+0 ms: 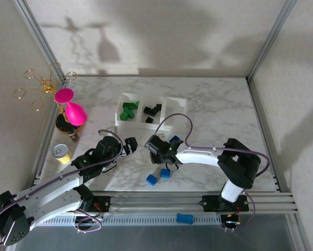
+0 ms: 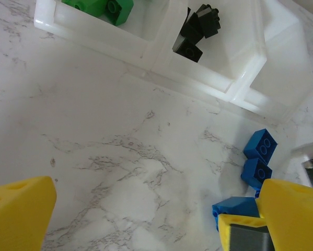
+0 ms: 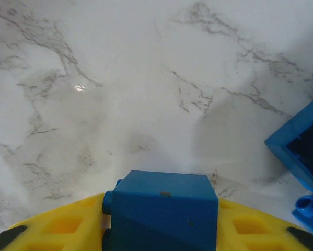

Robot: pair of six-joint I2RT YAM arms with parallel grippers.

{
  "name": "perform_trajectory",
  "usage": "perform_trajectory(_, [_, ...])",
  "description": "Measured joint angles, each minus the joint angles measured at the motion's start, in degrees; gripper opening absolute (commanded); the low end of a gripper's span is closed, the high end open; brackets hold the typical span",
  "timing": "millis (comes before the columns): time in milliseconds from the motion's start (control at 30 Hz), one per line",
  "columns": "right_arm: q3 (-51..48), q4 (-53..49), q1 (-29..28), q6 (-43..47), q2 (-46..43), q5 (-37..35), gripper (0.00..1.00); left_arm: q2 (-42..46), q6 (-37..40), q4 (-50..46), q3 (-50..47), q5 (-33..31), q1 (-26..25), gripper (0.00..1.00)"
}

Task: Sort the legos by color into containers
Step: Pick up the lego from the bottom-center of the table, then place the lego in the container.

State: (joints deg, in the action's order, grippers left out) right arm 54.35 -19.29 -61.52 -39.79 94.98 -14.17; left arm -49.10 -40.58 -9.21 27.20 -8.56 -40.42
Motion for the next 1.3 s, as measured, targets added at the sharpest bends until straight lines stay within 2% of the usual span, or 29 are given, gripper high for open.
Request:
perform_trajectory(233, [0.0, -0.1, 2.0, 1.0, -8.0, 0.1, 0.42, -0.5, 0.1, -0.7, 2.1, 0.1, 0.0, 1.0])
perform_trajectory(633, [9.9, -1.6, 18.1, 11.8, -9.1, 0.2, 0.44, -9.2, 1.8, 3.0, 9.2, 1.7, 0.0, 1.0])
perform_trajectory(800, [13.0, 0.3, 22.9, 15.1, -5.2, 0.3, 0.45, -12.8, 1.8, 5.2, 10.2, 1.9, 0.0, 1.0])
perform_trajectory(933, [17.3, 1.1, 26.1, 17.3, 2.3, 0.3, 0.47, -15.2, 1.8, 6.4, 11.8, 1.9, 0.0, 1.0])
perform_trajectory(1300, [23.0, 3.9, 28.5, 21.2, 14.6, 0.2, 0.49, -17.0, 1.8, 8.6, 12.6, 1.5, 0.0, 1.0])
